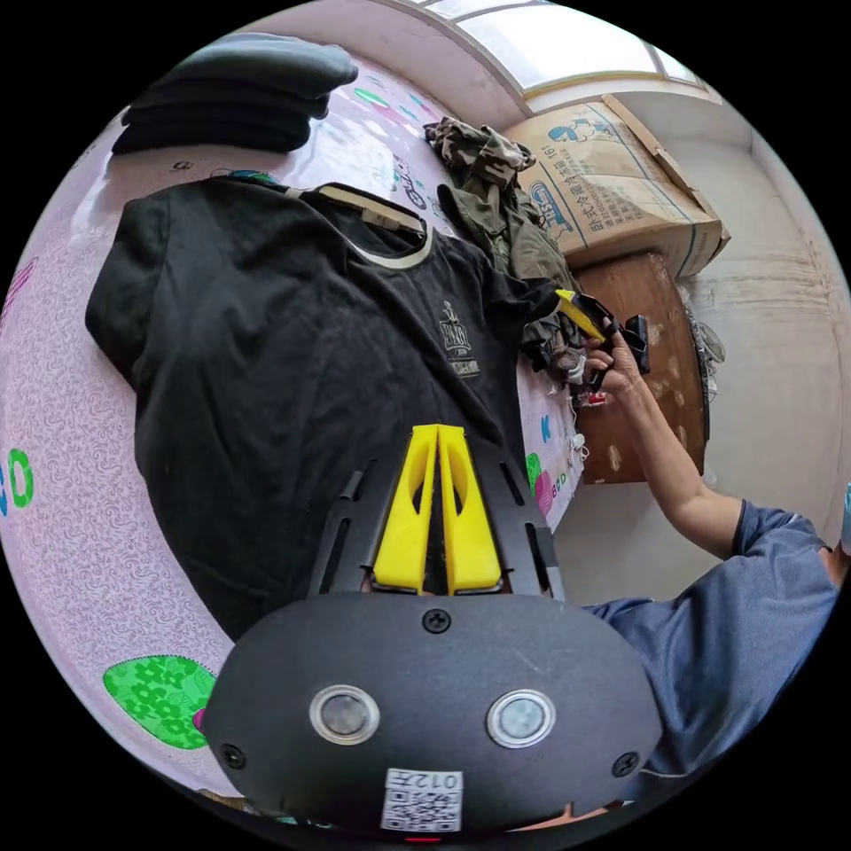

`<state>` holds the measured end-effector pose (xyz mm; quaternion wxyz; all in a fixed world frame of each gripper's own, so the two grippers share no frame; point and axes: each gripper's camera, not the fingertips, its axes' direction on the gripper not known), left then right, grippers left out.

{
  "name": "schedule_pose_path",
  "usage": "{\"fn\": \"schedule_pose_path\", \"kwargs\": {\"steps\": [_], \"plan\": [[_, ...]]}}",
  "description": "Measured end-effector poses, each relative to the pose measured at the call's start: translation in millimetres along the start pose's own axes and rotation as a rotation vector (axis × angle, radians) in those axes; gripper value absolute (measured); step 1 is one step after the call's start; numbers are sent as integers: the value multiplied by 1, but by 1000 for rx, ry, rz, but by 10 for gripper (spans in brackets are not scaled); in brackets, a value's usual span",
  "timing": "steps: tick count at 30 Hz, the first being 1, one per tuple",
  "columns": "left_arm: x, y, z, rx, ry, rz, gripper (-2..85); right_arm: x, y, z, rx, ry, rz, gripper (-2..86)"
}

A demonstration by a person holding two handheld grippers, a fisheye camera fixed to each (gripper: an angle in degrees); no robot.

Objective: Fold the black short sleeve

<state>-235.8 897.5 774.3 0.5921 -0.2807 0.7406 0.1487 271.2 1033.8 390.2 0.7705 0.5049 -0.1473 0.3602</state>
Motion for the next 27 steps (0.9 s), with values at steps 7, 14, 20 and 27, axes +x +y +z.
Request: {"fn": "schedule_pose_path", "kwargs": {"steps": [7,14,20,27], "plan": [[-25,20,4,50,24,-81,4,-198,80,171,-217,517,-488,54],[-24,1,24,63,-1,-54,4,-235,167,181,-72,579,-760,76],[20,-73,70,0,-65,134,4,-151,144,133,-59,576,-593,88],[59,-187,147,-124,-91,211,4,-127,107,159,-99,381,-539,50]]}}
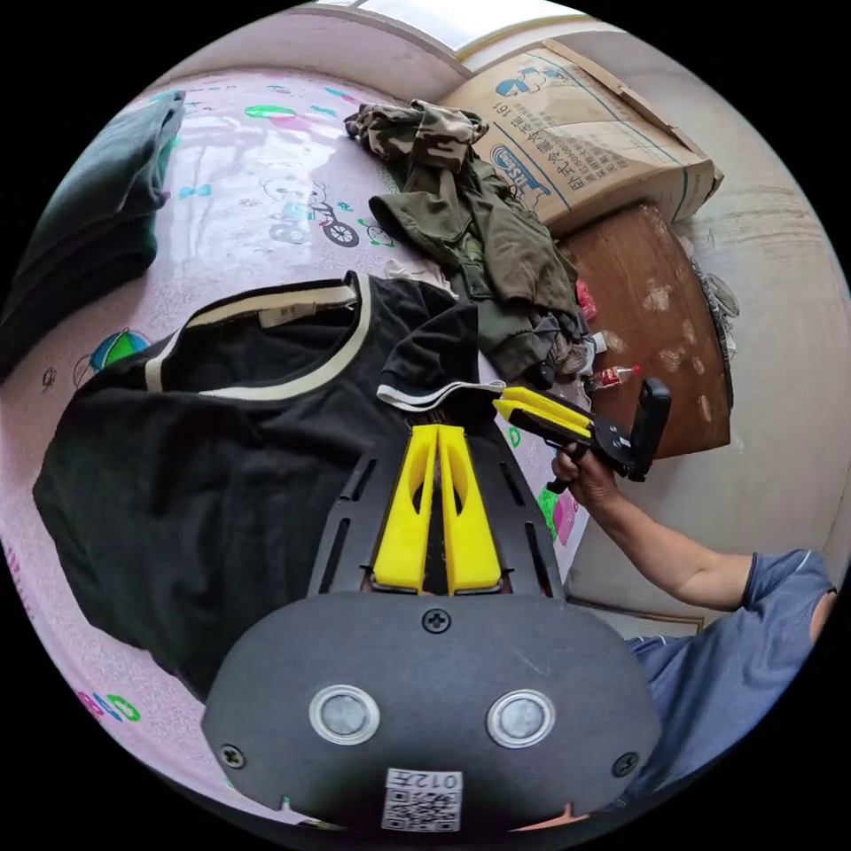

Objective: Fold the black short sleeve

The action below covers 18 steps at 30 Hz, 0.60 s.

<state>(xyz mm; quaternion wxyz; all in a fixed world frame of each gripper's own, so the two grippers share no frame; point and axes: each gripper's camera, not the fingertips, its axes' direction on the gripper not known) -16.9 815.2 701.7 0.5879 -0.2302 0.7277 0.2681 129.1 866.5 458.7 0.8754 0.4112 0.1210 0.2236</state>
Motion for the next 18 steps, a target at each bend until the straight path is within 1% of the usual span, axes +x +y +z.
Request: {"fn": "schedule_pose_path", "kwargs": {"steps": [2,4,6,9,11,12,14,18], "plan": [[0,-27,19,-64,-15,7,4,-27,1,9,-31,-56,-152,39],[5,-57,43,-142,-40,47,4,-62,13,20,-111,-117,-361,31],[11,-75,59,-185,-75,79,4,-71,23,19,-121,-110,-404,27],[23,-100,79,-215,-102,126,4,-59,28,5,-80,-169,-351,22],[29,-113,89,-232,-115,142,4,-46,24,-4,-35,-158,-305,18],[30,-121,96,-249,-151,144,4,-37,18,-6,-14,-129,-279,15],[32,-130,105,-267,-208,154,4,-30,6,3,-26,-99,-268,11],[29,-150,113,-285,-245,168,4,-45,-11,43,-97,-167,-281,6]]}}
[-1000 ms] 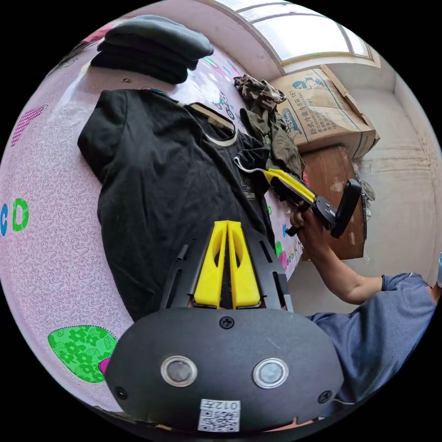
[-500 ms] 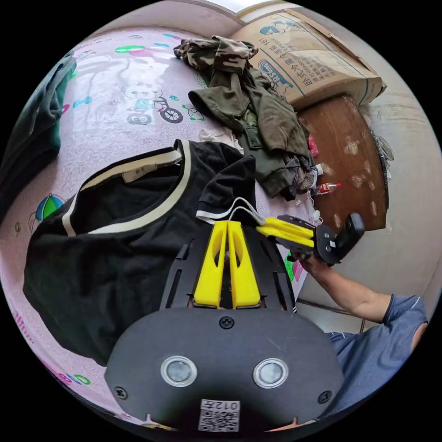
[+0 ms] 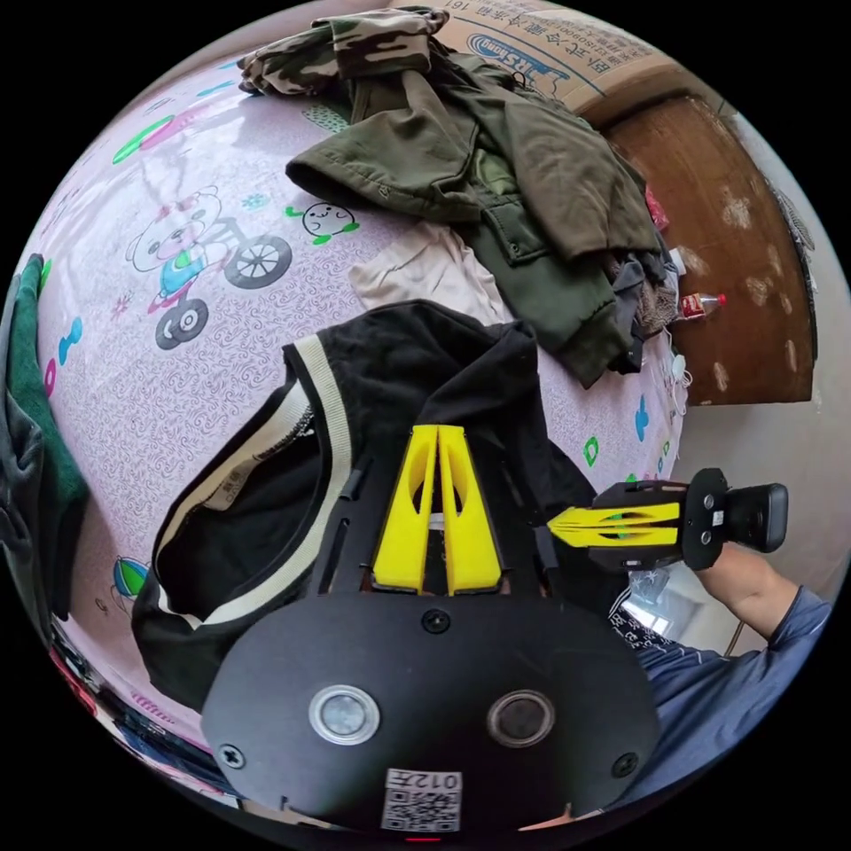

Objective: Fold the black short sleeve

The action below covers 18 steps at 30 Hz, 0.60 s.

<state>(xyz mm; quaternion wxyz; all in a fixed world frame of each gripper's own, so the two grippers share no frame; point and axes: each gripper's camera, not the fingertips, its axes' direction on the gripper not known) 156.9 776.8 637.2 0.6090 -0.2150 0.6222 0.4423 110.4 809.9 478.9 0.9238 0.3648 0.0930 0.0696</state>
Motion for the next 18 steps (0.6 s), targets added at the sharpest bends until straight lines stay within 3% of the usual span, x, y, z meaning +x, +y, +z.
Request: {"fn": "schedule_pose_path", "kwargs": {"steps": [5,8,11,14,18], "plan": [[-10,-20,-6,-27,-25,36,4,-22,-1,40,-70,-6,36,5],[-17,-29,-18,7,-108,31,4,-50,-2,41,-123,42,-119,3],[-28,-34,-39,44,-57,15,4,-69,-6,42,-161,158,-210,1],[-42,-7,-85,175,8,-4,4,-63,-12,15,-36,241,-101,2],[-77,123,-165,554,99,-161,4,-74,-36,-10,87,202,-58,10]]}}
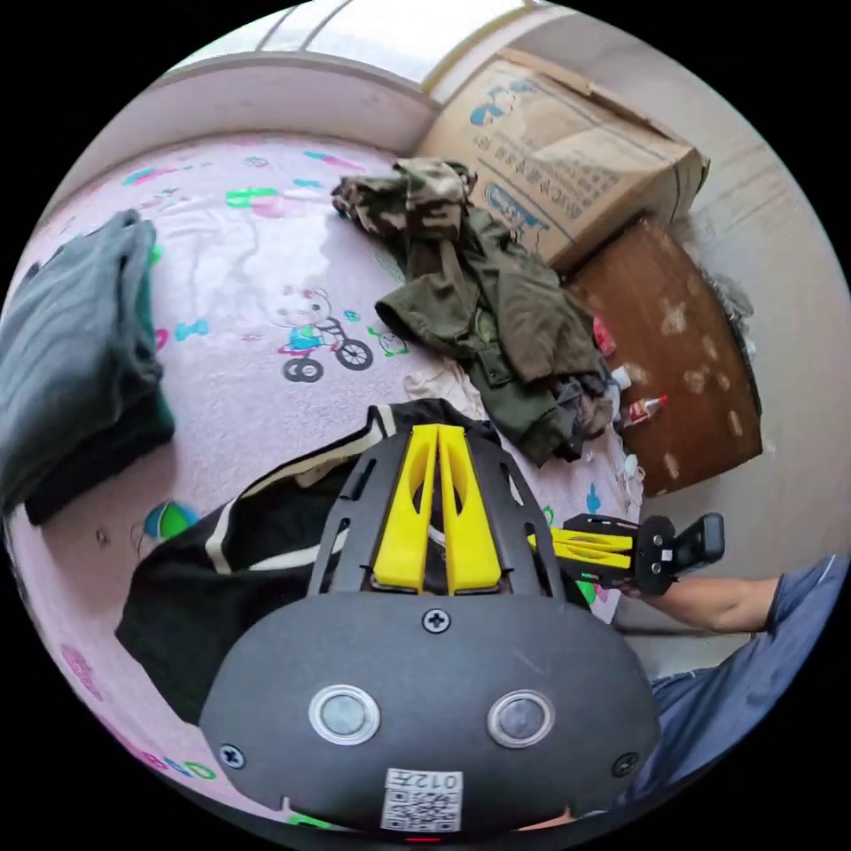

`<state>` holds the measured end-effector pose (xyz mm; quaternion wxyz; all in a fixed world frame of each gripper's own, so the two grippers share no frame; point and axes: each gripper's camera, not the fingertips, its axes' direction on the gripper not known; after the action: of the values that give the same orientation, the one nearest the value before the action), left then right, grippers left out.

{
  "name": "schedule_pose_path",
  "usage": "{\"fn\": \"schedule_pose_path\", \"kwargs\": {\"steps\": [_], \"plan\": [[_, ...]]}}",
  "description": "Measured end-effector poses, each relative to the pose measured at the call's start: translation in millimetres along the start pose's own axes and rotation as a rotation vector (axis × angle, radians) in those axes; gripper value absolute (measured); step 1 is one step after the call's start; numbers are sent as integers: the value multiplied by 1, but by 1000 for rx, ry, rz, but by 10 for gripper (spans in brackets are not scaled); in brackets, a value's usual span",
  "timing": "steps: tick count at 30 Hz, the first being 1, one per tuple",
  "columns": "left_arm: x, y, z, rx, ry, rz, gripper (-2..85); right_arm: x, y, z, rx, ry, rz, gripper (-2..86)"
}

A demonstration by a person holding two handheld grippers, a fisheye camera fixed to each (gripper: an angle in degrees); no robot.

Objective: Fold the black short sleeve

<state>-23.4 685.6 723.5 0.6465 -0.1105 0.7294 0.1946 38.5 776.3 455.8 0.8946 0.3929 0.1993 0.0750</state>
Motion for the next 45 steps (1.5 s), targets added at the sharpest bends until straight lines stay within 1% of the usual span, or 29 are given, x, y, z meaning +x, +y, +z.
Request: {"fn": "schedule_pose_path", "kwargs": {"steps": [1,2,4,5,7,9,13,14,16,17,18,19,20,23,25,26,27,28,29,31,32,33,34,36,37,40,42,44,45], "plan": [[-18,33,-44,113,-25,-87,4,-10,-17,5,-7,-69,-21,16],[-27,51,-65,158,-48,-140,4,-17,-27,8,-4,-96,-36,19],[-66,129,-136,270,-164,-351,4,-60,-71,23,9,-176,-128,32],[-76,149,-150,287,-193,-411,4,-74,-82,29,7,-191,-162,36],[-111,219,-191,309,-235,-603,4,-138,-123,57,-18,-226,-288,56],[-127,260,-211,327,-247,-705,4,-187,-146,82,-38,-220,-384,69],[-138,309,-241,341,-249,-775,4,-275,-181,143,-94,-97,-583,84],[-140,312,-243,339,-243,-778,4,-282,-185,151,-105,-76,-605,83],[-145,320,-247,327,-209,-786,4,-300,-197,190,-202,9,-679,78],[-145,321,-248,326,-202,-786,4,-301,-200,200,-237,19,-687,69],[-147,322,-250,321,-185,-785,4,-299,-203,218,-313,47,-695,53],[-149,321,-251,319,-170,-783,4,-292,-205,229,-346,77,-683,33],[-150,320,-252,320,-164,-783,4,-286,-206,229,-339,63,-676,24],[-152,313,-253,317,-131,-770,4,-231,-212,200,-220,-145,-479,12],[-151,300,-252,298,-112,-741,3,-151,-199,164,-69,-388,-158,9],[-150,296,-252,293,-106,-730,3,-127,-190,156,-35,-447,-56,9],[-146,286,-250,284,-95,-704,3,-78,-162,145,36,-556,157,10],[-142,276,-249,273,-86,-677,3,-33,-124,139,94,-614,339,13],[-139,270,-247,266,-81,-662,3,-14,-105,138,98,-605,410,14],[-130,247,-237,227,-51,-602,4,36,-42,135,45,-466,532,26],[-127,241,-233,213,-41,-588,4,44,-31,131,41,-433,533,29],[-123,229,-223,175,-22,-560,4,54,-15,120,36,-353,504,36],[-117,217,-213,134,-8,-529,4,56,-8,110,19,-261,446,44],[-108,202,-197,75,0,-482,4,52,-7,100,3,-170,334,61],[-103,194,-187,36,-7,-460,4,44,-12,98,-2,-139,253,67],[-93,180,-168,-14,-16,-439,4,28,-31,107,-24,-107,123,81],[-86,174,-163,-17,2,-429,5,30,-41,121,-46,-110,127,90],[-79,170,-160,-17,10,-413,5,50,-47,139,-66,-143,215,96],[-73,167,-159,-24,1,-399,5,71,-50,150,-71,-206,305,98]]}}
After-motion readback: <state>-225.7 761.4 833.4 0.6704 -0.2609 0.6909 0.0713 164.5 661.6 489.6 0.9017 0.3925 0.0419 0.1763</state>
